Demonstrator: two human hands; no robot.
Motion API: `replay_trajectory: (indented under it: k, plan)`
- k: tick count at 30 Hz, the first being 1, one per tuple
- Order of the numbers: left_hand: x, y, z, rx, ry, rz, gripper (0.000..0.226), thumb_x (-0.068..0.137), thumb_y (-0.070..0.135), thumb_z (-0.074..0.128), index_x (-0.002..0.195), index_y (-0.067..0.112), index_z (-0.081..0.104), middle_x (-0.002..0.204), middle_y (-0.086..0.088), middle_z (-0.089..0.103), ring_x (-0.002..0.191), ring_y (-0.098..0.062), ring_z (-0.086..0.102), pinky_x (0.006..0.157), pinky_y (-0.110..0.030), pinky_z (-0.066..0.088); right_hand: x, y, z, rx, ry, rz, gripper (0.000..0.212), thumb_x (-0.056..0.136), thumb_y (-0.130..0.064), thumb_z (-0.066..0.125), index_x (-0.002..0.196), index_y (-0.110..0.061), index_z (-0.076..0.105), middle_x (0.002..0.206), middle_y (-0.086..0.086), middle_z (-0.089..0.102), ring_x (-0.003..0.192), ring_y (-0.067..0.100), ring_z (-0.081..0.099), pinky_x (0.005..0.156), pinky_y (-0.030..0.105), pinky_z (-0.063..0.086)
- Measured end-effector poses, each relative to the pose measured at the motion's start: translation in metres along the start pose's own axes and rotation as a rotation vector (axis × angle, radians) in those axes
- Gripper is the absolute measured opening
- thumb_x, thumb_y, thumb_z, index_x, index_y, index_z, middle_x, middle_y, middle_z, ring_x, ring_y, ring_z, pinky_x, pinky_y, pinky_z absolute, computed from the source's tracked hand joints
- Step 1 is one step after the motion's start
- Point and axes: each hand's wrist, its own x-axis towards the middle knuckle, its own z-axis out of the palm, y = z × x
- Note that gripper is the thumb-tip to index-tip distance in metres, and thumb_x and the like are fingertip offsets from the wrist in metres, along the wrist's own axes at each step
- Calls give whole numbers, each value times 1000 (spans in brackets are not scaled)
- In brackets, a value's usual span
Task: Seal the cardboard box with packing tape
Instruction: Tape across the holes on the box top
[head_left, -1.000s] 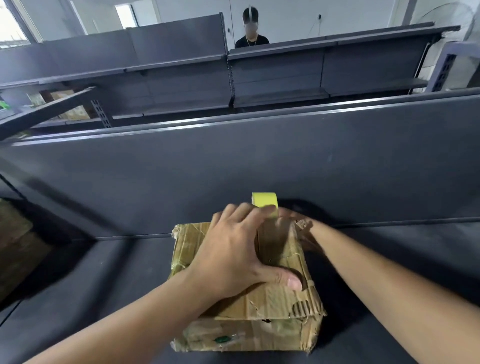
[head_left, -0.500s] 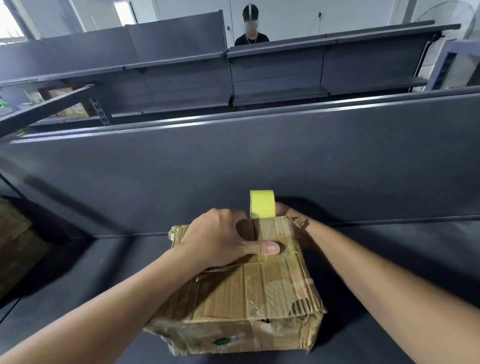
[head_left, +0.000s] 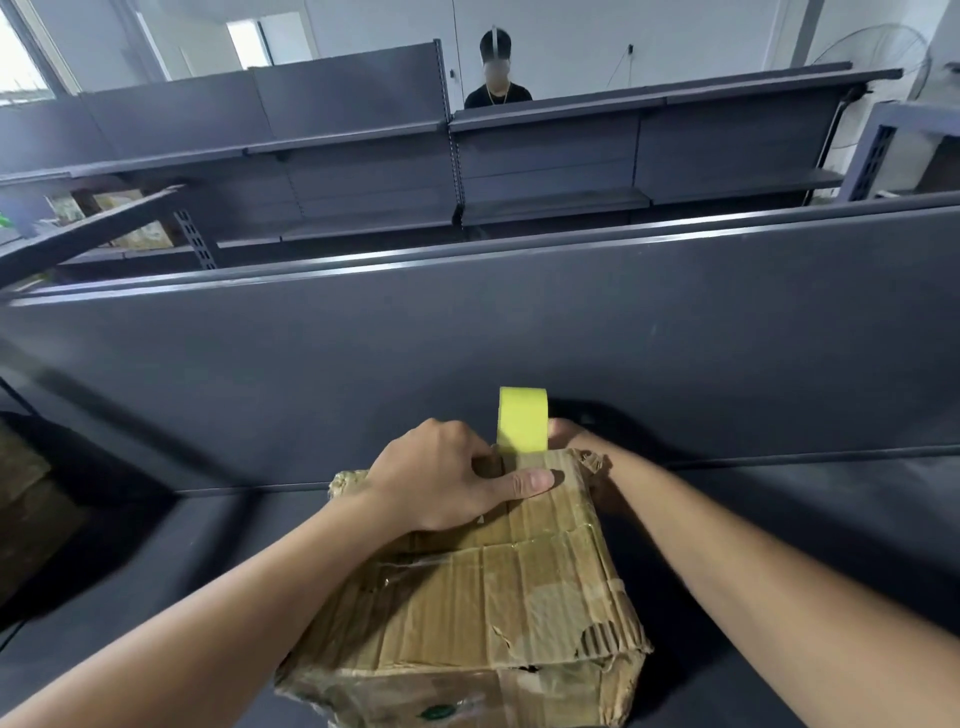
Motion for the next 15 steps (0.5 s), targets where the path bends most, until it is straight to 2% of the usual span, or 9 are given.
replay_trajectory:
  k: [2,4,5,6,7,9,11,12,15]
  plan:
    - [-2,-1,1,-21,100,29,92,71,97,33,53,8,48,45,1,42,42,-16,41,49,-30,36,-17,0,3,146,-138,73,4,87,-12,72,83,-14,70,60,-4,72,53,5,69,63,27,55]
    - [-5,-1,-2,-32,205,24,92,77,92,28,53,7,50,45,-5,47,41,-18,42,47,-31,36,-30,-1,3,275,-364,70,14,78,-27,79,87,-16,78,67,-4,76,61,6,72,66,28,57]
    - [-8,0,-5,-19,255,27,91,80,90,27,54,6,49,45,-7,48,42,-19,43,46,-31,35,-29,-4,5,288,-373,50,17,76,-29,79,84,-14,80,70,-2,76,63,9,73,63,25,57]
    - [-11,1,-8,8,305,41,90,83,89,26,54,7,49,44,-6,47,42,-19,43,45,-31,33,-34,-14,12,258,-283,30,13,81,-22,74,76,-11,79,67,1,75,59,12,72,58,24,56]
    - [-15,3,-11,40,357,65,89,87,87,26,53,8,49,43,-4,45,42,-18,43,45,-30,31,-27,-18,12,196,-158,9,21,87,-12,68,68,-10,75,61,3,70,53,15,68,54,23,53]
    - [-25,6,-17,105,489,132,85,93,83,29,52,11,52,41,-1,43,40,-18,42,42,-28,29,-38,-34,20,-68,93,-145,28,88,-5,66,62,-14,67,60,2,65,54,15,64,60,29,50]
    - [-36,12,-18,174,637,217,80,97,78,32,53,14,54,43,1,46,42,-22,46,41,-28,32,-49,-46,24,-306,154,-319,20,84,-8,72,72,-21,63,71,-4,65,69,14,64,72,35,53]
    - [-40,14,-16,202,707,277,77,100,74,34,53,15,53,45,3,47,43,-23,48,43,-29,35,-54,-50,25,-388,166,-386,23,85,-5,70,76,-24,61,76,-4,63,74,14,61,75,33,53]
    - [-53,15,5,291,857,422,65,102,64,46,54,21,51,50,4,51,47,-23,50,50,-33,43,-62,-46,30,-428,193,-657,16,83,8,71,76,-6,68,78,7,62,75,16,56,67,28,48]
